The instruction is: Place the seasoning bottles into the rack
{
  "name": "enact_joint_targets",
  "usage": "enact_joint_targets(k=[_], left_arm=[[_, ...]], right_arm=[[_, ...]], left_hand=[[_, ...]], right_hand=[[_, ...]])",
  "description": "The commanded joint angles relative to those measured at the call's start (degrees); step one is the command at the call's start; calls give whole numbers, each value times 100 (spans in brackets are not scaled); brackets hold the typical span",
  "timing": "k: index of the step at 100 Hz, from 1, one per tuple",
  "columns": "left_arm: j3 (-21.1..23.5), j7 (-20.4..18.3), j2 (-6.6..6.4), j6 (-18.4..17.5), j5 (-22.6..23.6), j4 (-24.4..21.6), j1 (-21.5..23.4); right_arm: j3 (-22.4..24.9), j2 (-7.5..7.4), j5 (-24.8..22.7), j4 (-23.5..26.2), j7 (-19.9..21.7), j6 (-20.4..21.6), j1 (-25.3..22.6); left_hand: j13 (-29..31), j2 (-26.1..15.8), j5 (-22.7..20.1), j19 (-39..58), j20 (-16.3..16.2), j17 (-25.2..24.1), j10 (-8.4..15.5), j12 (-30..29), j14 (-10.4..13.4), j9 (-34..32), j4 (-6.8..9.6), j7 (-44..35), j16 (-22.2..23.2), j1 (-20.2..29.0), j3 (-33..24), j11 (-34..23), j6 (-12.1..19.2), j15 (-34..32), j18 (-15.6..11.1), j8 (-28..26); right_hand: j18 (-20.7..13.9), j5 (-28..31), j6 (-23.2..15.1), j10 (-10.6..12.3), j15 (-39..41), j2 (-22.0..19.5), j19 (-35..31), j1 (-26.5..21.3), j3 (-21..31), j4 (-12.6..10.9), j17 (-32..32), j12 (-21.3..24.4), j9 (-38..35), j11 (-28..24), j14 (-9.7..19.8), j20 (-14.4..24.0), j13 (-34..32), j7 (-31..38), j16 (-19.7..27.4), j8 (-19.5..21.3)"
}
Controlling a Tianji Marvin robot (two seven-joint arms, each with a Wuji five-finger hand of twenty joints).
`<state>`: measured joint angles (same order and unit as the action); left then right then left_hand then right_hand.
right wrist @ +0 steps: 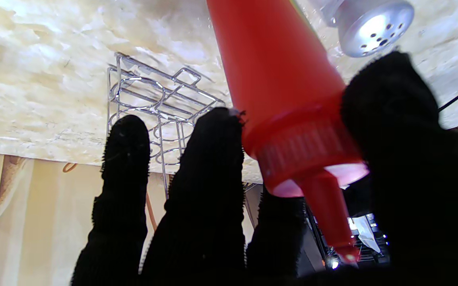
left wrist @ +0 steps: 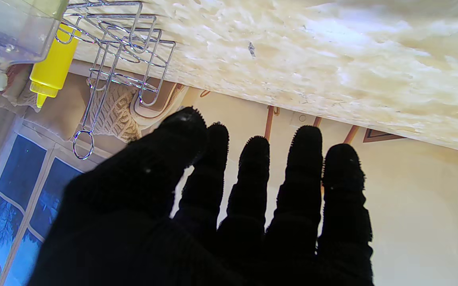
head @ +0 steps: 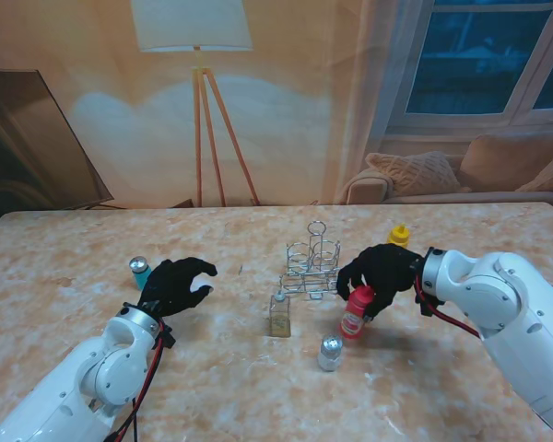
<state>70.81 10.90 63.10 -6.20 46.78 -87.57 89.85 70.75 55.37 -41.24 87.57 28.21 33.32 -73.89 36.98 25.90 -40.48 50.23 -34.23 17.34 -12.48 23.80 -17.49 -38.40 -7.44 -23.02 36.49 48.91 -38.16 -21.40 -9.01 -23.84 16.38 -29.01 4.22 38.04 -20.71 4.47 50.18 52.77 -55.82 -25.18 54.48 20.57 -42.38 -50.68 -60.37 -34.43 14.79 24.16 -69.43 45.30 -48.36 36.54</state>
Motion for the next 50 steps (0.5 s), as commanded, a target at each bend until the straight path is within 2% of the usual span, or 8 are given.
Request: enact_joint_targets(k=[1,14,31,50], left_arm=[[5,-67,8,12,-9,-9,11],[4,-71,7,14,-9,-3,7],[11,-61,8,8,-8,7,5],[17,-55,10,2,-15,19,-1]], right_arm=[[33,39,-21,40,15,-14,21],[92,34,59,93,52,35,132],[28,12,540,77,305,10,489],[-153,8,839,55,479,-58,922]], left_hand=[[-116,98,75,-3,38,-8,81,-22,88,188,64,-41,85,-2,-203,33,52,67,-74,-7],[-128,96,82,-6,49,-17,83,-23,82,187,48,-52,80,-2,-203,31,57,73,-69,-22],[-127,108,73,-2,56,-18,94,-25,83,186,33,-62,77,7,-197,30,66,74,-65,-35],[-126,110,73,-1,62,-25,89,-27,70,186,17,-68,76,17,-185,34,69,74,-61,-48]], right_hand=[[22,784,-758,631,-22,-364,-114,-740,1284,-679,-50,-299,-381,-631,257,-40,-192,1377,-164,494],[13,791,-737,663,-55,-356,-109,-763,1294,-667,-42,-282,-384,-639,227,-64,-205,1372,-215,505],[10,807,-729,650,-66,-344,-108,-761,1300,-662,-44,-283,-387,-646,195,-93,-202,1362,-282,514],[-12,822,-719,654,-54,-337,-149,-765,1309,-662,-59,-284,-403,-641,191,-92,-208,1351,-343,522]])
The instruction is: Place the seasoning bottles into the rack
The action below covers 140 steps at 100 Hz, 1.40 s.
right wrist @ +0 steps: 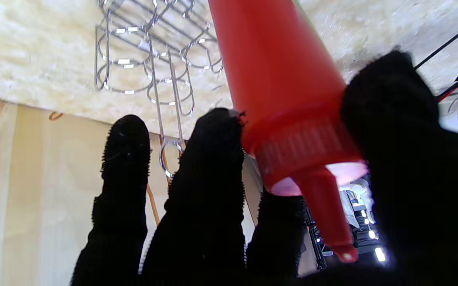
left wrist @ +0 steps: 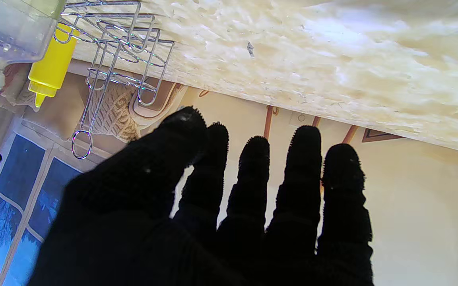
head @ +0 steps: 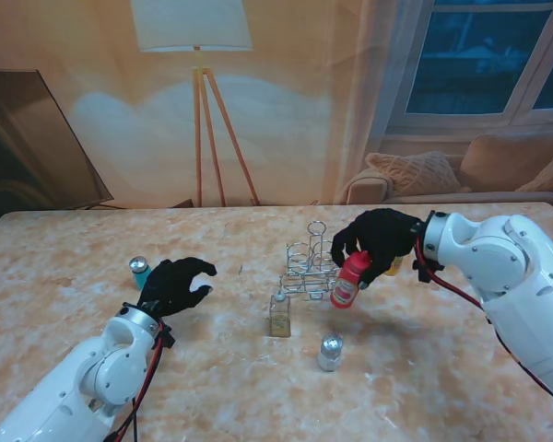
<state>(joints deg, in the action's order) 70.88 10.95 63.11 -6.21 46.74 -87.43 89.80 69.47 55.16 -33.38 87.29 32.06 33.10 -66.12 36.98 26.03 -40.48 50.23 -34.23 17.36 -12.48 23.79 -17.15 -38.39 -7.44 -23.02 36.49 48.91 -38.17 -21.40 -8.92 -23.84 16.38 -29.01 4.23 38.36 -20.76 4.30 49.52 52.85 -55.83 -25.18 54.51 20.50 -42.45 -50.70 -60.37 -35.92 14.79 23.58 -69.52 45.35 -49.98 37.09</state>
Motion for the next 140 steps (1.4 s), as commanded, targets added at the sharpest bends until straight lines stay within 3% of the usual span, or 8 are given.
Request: enact_joint_targets(k=[1,29,63,92,140], left_arm=[[9,-60,10,2,-12,7,3],[22,-42,13,-11,-20,30,-5],[49,-4,12,8,17,55,-4],[70,9,13,3,22,68,-2],[129,66,17,-30,42,69,28]], right_arm=[[-34,30,64,86,99,-39,163],[-317,74,328,56,117,-134,668],[-924,225,673,-420,-19,-544,1424],[-1524,443,880,-1008,-411,-948,1997],[-2219,783,839,-1803,-1248,-1397,2484]], left_hand=[[-125,100,69,0,62,-25,91,-26,34,184,16,-70,77,19,-184,33,58,73,-61,-50],[-127,96,73,2,68,-24,87,-26,44,188,21,-63,76,16,-186,33,61,72,-71,-51],[-134,71,80,-2,70,-35,101,-28,38,192,-12,-68,75,54,-114,39,73,77,-63,-74],[-138,81,77,-3,70,-34,101,-28,36,194,4,-59,74,54,-128,39,64,79,-63,-74],[-139,94,73,-6,70,-38,103,-28,42,195,1,-64,74,50,-149,37,67,79,-60,-76]], right_hand=[[-15,792,-714,670,13,-341,-151,-764,1305,-655,-53,-282,-403,-491,190,-33,-199,1347,-184,467],[-32,796,-727,682,24,-363,-196,-730,1311,-657,-61,-307,-415,-469,197,-17,-202,1325,-236,476],[-44,797,-701,645,82,-351,-270,-754,1347,-656,-79,-362,-423,-465,196,41,-206,1325,-287,487],[-28,780,-670,605,114,-368,-269,-748,1375,-624,-72,-401,-402,-473,169,76,-194,1326,-299,478],[30,748,-608,539,187,-440,-249,-786,1383,-589,-33,-424,-358,-521,119,119,-128,1363,-307,470]])
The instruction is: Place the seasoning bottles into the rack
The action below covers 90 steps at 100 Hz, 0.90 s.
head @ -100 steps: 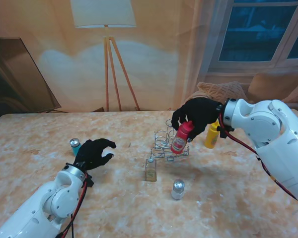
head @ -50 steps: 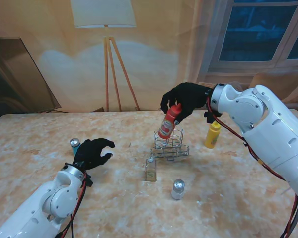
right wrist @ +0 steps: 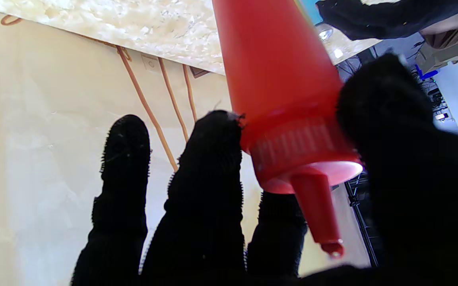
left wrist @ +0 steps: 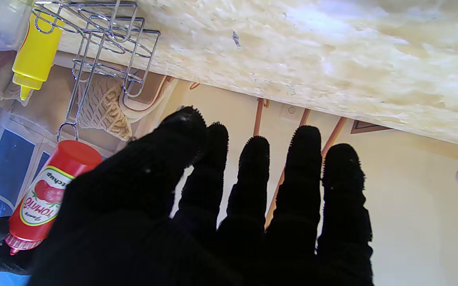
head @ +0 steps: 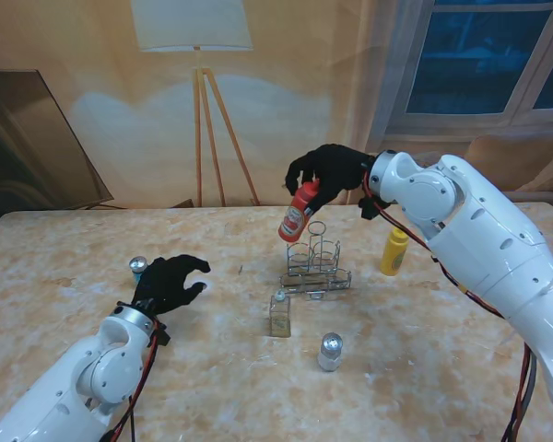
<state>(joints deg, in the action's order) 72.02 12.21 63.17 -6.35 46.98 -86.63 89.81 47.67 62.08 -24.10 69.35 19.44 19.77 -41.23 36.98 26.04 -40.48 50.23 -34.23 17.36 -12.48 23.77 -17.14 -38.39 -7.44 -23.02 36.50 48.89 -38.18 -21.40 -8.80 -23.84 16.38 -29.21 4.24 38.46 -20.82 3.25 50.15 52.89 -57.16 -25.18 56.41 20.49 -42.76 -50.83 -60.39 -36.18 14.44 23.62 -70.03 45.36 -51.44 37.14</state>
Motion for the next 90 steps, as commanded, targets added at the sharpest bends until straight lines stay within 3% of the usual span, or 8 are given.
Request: enact_joint_targets(k=[1,45,90], left_arm=[[16,-60,11,-16,18,-12,28],[17,-45,17,2,-7,-9,33],[18,-14,26,22,-26,14,24]], right_arm=[[-45,97,-105,-18,-14,-71,-3],[-467,279,-483,-579,-624,-218,303],[-1230,543,-274,-1433,-823,-73,863]], left_hand=[[-136,92,75,-6,70,-38,106,-27,39,196,1,-64,74,50,-147,38,65,77,-60,-55],[-150,70,67,0,62,-49,93,-27,18,192,-26,-64,77,66,-89,41,50,79,-48,-69],[-145,65,54,1,58,-57,87,-25,11,190,-18,-54,81,48,-71,42,44,73,-45,-77]], right_hand=[[29,737,-599,638,125,-444,-115,-791,1193,-588,-1,-412,-352,-496,153,115,-76,1363,-161,466],[71,627,-509,555,300,-639,-78,-900,1061,-614,68,-435,-203,-597,114,145,102,1403,-138,450],[37,562,-492,551,436,-691,-54,-947,1023,-618,143,-430,-107,-686,104,189,233,1434,-86,433]])
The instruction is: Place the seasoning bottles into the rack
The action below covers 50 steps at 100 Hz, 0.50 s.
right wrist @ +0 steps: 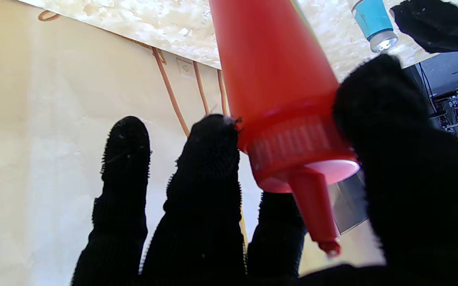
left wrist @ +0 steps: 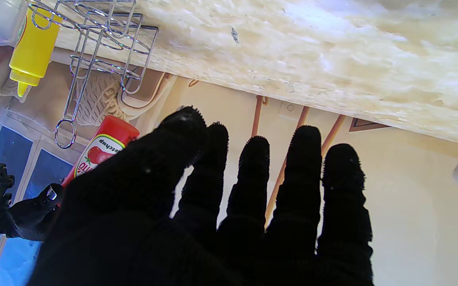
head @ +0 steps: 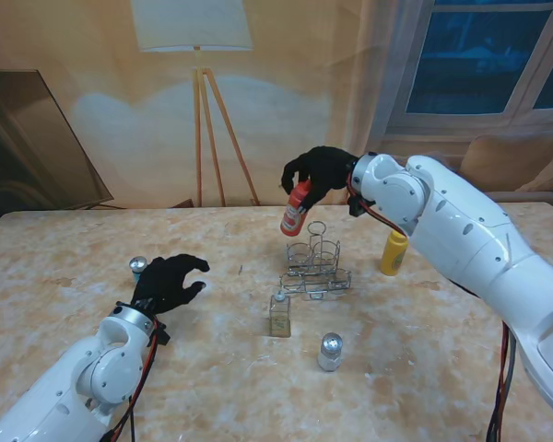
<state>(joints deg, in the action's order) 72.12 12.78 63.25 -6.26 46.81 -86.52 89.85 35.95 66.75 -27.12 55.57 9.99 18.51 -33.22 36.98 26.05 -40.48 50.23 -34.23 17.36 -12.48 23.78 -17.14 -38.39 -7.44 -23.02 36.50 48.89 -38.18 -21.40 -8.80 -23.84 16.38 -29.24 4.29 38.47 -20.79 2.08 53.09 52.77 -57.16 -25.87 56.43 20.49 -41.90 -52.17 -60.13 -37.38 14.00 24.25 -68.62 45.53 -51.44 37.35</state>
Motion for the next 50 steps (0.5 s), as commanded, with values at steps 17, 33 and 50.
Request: enact_joint_targets(k=[17,33,50], left_arm=[[-1,-80,18,15,-21,18,5],[4,-75,18,9,-20,25,3],[2,-79,18,11,-27,36,-4]], right_arm=[[-287,133,30,-296,114,238,254],[-503,189,-72,-505,2,399,399],[-687,249,-68,-690,-28,486,505]], left_hand=[[-151,54,58,-1,57,-62,95,-26,8,191,-19,-47,80,47,-64,44,39,78,-40,-75],[-148,60,54,2,54,-56,92,-25,14,189,-18,-48,81,50,-60,45,51,77,-40,-79],[-148,64,51,-4,56,-61,99,-26,17,194,-18,-48,80,55,-60,47,45,78,-42,-81]], right_hand=[[31,557,-524,703,143,-711,-48,-872,995,-618,64,-279,-120,-562,149,136,119,1409,-59,398],[30,551,-531,708,143,-703,-45,-873,990,-621,69,-274,-126,-569,153,147,129,1416,-39,392],[30,557,-545,724,158,-687,-42,-864,1006,-625,69,-266,-126,-570,154,155,122,1418,-29,381]])
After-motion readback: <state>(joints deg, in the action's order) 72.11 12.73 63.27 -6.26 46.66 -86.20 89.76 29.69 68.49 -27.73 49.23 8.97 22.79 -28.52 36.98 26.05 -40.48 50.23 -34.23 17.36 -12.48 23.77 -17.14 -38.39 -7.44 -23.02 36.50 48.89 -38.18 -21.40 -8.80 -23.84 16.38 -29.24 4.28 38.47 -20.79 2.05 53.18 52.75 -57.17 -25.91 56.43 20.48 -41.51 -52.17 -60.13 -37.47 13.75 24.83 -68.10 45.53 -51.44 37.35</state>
